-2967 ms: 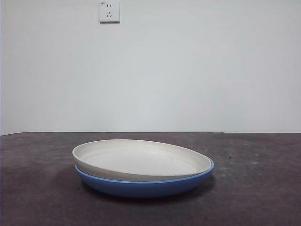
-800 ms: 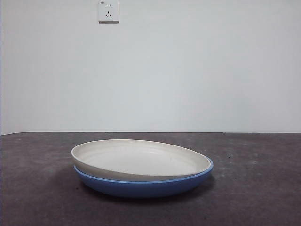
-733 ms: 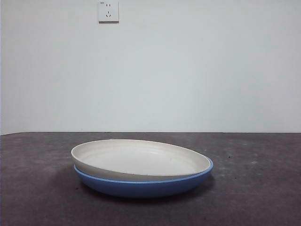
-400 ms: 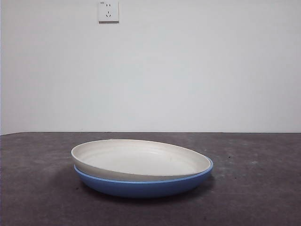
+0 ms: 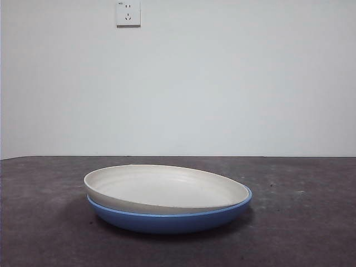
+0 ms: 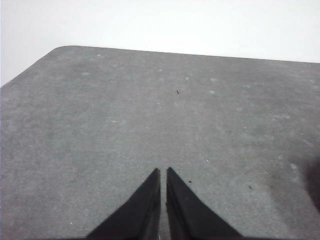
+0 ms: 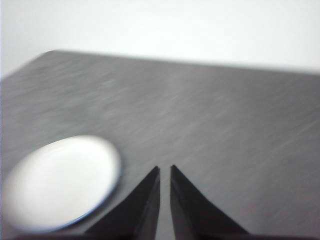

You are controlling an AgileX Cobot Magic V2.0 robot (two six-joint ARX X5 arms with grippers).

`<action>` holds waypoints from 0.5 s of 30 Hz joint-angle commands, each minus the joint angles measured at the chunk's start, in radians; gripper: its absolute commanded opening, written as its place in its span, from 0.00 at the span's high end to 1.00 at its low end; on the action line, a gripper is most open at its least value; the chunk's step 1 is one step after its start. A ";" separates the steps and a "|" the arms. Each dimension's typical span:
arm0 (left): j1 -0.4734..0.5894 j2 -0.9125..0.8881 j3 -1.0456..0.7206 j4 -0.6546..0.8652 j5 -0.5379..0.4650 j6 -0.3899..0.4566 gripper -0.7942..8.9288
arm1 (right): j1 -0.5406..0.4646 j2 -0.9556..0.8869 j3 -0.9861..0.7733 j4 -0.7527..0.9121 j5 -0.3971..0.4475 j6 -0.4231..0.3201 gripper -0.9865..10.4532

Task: Pick up the white plate, put it on the blue plate, put it on desk

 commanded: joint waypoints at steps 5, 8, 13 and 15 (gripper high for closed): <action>0.000 -0.002 -0.020 -0.004 -0.002 -0.002 0.90 | -0.097 -0.064 -0.320 0.389 0.043 -0.156 0.89; 0.000 -0.002 -0.020 -0.004 -0.002 -0.002 0.90 | -0.121 -0.089 -0.471 0.548 0.043 -0.159 0.89; 0.000 -0.002 -0.020 -0.004 -0.002 -0.002 0.90 | -0.148 -0.148 -0.649 0.671 0.043 -0.158 0.89; 0.000 -0.002 -0.020 -0.004 -0.002 -0.002 0.90 | -0.150 -0.179 -0.710 0.687 0.044 -0.159 0.89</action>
